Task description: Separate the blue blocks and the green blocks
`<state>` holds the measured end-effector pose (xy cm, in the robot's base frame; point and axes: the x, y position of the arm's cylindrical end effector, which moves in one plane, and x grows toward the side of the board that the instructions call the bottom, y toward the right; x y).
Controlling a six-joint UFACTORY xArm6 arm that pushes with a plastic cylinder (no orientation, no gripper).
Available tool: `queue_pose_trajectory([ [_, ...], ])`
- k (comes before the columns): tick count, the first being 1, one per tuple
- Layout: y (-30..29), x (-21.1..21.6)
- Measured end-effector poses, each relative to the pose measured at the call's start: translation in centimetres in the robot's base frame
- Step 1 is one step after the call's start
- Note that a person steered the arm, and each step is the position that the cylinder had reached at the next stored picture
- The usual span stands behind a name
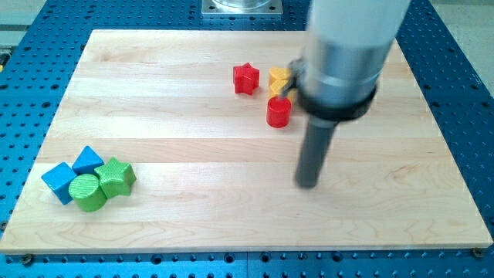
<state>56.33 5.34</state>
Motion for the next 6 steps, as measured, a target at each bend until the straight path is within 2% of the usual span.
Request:
queue_pose_trajectory([
  [1,-6.8,5.5],
  [2,-9.1,5.5],
  [3,-13.7,5.1],
  [5,-29.1,3.4],
  [6,-29.9,-0.1],
])
